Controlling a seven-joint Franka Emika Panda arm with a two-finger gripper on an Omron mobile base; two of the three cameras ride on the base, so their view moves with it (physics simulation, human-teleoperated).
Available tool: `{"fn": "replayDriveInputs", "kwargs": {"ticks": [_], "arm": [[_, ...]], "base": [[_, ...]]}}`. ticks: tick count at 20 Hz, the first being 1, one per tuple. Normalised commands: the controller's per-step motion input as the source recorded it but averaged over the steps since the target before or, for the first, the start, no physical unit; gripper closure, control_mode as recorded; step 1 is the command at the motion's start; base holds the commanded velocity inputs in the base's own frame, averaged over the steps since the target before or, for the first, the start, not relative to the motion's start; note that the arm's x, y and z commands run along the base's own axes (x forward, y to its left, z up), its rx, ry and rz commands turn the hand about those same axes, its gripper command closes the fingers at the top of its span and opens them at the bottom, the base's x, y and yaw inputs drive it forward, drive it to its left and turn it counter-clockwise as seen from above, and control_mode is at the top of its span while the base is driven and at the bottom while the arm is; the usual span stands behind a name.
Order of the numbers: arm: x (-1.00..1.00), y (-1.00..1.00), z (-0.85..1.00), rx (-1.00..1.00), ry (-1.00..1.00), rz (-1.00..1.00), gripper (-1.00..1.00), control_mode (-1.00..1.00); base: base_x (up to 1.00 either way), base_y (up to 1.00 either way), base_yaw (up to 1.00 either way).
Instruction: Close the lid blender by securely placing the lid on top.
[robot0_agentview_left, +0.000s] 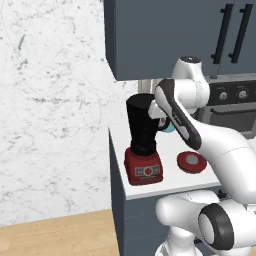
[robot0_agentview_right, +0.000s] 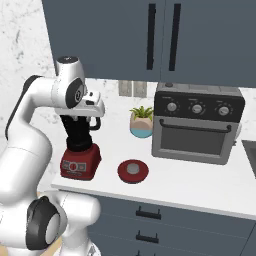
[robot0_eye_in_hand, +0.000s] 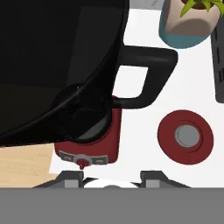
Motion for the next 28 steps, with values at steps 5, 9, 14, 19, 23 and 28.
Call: {"fn": "replayDriveInputs", "kwargs": {"ticks": [5,9,14,19,23,28], "arm": [[-0.11,-0.16,0.0,0.01,-0.02,0.0,-1.0,-1.0],[-0.28,-0.38,-0.04,0.01,-0.07,-0.05,-1.0,-1.0],[-0.31,-0.48,-0.12,0.0,-0.03,-0.08,-1.0,-1.0],[-0.24,-0.58,-0.15,0.01,0.0,-0.07,-1.0,-1.0],[-0.21,-0.43,-0.18,0.01,0.0,-0.06,-1.0,-1.0],[-0.18,-0.34,-0.18,0.0,0.01,-0.03,-1.0,-1.0]], "base": [[0.0,0.0,0.0],[0.0,0.0,0.0],[0.0,0.0,0.0],[0.0,0.0,0.0],[0.0,0.0,0.0],[0.0,0.0,0.0]]}}
